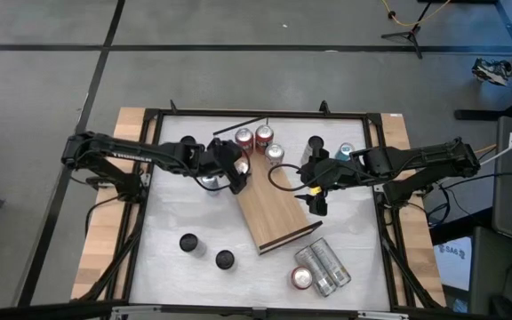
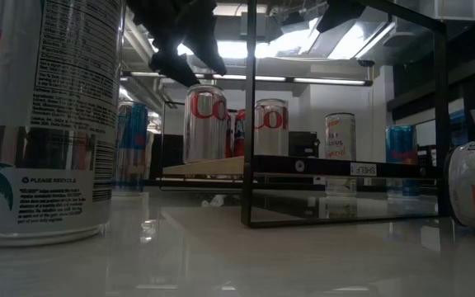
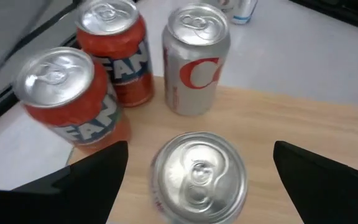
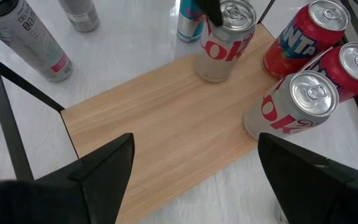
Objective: Place canned beverage on shelf
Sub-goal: Align the white soda can with the other white soda can
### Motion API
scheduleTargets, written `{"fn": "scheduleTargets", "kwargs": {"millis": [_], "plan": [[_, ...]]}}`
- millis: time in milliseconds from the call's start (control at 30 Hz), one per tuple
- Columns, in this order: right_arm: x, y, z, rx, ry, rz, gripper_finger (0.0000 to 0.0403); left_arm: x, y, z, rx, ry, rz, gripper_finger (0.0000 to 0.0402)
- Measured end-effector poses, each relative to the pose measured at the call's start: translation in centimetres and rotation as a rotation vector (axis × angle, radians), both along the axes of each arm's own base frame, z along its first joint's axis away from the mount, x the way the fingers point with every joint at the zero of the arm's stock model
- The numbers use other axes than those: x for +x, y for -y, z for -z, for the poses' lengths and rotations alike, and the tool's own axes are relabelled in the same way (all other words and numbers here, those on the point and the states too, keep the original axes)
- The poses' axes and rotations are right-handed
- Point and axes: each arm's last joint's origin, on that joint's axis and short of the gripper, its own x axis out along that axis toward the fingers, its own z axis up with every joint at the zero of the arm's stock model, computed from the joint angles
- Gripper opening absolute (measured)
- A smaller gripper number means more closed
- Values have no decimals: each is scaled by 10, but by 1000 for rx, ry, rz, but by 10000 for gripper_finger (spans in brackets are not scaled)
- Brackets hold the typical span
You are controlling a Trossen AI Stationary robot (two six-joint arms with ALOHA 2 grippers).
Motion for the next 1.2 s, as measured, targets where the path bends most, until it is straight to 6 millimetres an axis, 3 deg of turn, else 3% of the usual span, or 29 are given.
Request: {"fn": "scheduleTargets", "kwargs": {"millis": [233, 833, 1200], "plan": [[0, 0, 0, 1, 4, 0, 337, 6, 1, 13, 5, -48, -31, 395], [0, 0, 0, 1, 4, 0, 337, 6, -1, 7, 44, 9, -94, 395], [0, 0, 0, 1, 4, 1, 337, 0, -1, 14, 9, -68, -130, 395]]}}
